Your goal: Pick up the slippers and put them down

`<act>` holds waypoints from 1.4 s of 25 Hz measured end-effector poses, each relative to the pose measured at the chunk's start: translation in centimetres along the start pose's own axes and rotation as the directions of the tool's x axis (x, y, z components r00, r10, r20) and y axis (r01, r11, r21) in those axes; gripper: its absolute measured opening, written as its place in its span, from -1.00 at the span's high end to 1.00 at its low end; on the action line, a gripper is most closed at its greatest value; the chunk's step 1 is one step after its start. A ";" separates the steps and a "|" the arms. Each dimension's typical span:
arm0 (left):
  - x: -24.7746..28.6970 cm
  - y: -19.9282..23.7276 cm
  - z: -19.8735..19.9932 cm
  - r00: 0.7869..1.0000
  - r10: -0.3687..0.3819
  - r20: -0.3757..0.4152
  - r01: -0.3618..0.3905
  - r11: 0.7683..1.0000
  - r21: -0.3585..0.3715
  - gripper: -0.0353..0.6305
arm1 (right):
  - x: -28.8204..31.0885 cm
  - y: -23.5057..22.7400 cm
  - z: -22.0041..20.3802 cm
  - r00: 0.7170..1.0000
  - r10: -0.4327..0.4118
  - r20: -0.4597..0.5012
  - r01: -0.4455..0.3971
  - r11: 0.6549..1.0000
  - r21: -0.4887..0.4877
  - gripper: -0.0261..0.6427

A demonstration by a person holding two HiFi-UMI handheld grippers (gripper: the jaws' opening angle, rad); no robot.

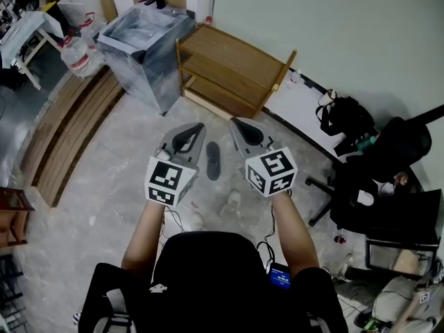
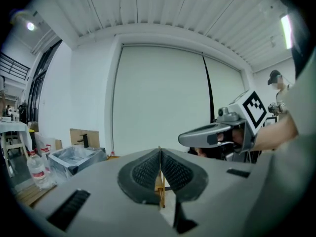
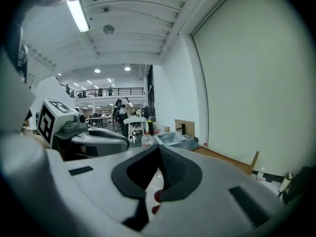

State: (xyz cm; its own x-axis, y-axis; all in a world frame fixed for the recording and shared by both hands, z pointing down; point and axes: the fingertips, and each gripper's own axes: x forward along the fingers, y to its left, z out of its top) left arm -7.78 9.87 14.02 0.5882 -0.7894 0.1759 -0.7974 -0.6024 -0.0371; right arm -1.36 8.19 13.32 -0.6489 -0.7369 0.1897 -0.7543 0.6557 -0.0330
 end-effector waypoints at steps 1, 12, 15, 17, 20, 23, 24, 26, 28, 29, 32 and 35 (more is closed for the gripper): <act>-0.8 0.0 0.0 1.000 0.000 0.005 0.000 1.000 0.004 0.88 | -0.3 0.8 0.1 1.000 -0.003 0.003 0.003 1.000 -0.003 0.93; -7.1 0.1 1.4 0.995 0.002 0.096 -0.006 0.999 0.037 0.88 | -2.9 6.1 1.0 0.998 -0.049 0.042 0.050 0.999 -0.018 0.93; -7.8 -0.3 1.8 0.994 -0.004 0.112 -0.001 0.999 0.041 0.88 | -3.3 6.9 1.0 0.998 -0.052 0.046 0.053 0.998 -0.023 0.93; -8.0 -0.6 1.8 0.995 -0.011 0.102 0.008 0.999 0.032 0.88 | -3.6 7.2 1.0 0.997 -0.054 0.050 0.055 0.998 -0.026 0.93; -8.2 -1.7 1.7 0.997 -0.027 0.073 0.025 0.999 0.021 0.88 | -4.2 7.2 1.0 0.997 -0.053 0.049 0.055 0.998 -0.026 0.93; -7.8 -2.4 2.3 0.996 -0.019 0.082 0.017 1.000 0.023 0.88 | -5.1 6.4 1.0 0.997 -0.049 0.054 0.049 0.999 -0.015 0.93; -7.5 -2.6 2.5 0.996 -0.016 0.084 0.014 1.000 0.023 0.88 | -5.4 6.0 1.1 0.997 -0.048 0.057 0.048 0.999 -0.010 0.93; -6.9 -3.2 3.0 0.996 -0.008 0.086 0.006 1.000 0.023 0.88 | -6.1 5.1 1.3 0.997 -0.045 0.059 0.045 0.999 -0.004 0.93; -6.2 -4.0 3.6 0.996 0.003 0.093 -0.005 1.000 0.021 0.88 | -6.9 4.2 1.3 0.998 -0.040 0.057 0.040 0.999 0.002 0.93; -5.9 -4.4 3.8 0.995 0.007 0.097 -0.009 1.000 0.023 0.88 | -7.3 3.7 1.2 0.998 -0.037 0.055 0.037 0.999 0.006 0.93; -5.1 -5.8 4.3 0.994 0.021 0.110 -0.025 0.999 0.038 0.88 | -8.9 2.2 1.1 0.998 -0.035 0.056 0.034 0.999 0.009 0.93; -4.5 -7.2 4.5 0.995 0.035 0.097 -0.038 0.999 0.032 0.88 | -10.5 1.1 1.2 0.997 -0.031 0.066 0.030 0.999 0.015 0.93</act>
State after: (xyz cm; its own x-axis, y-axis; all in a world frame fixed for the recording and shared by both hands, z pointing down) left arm -4.13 17.22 9.11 0.5706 -0.8176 0.0778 -0.8143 -0.5755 -0.0753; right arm 4.47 16.42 10.13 -0.6305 -0.7660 0.1253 -0.7748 0.6308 -0.0419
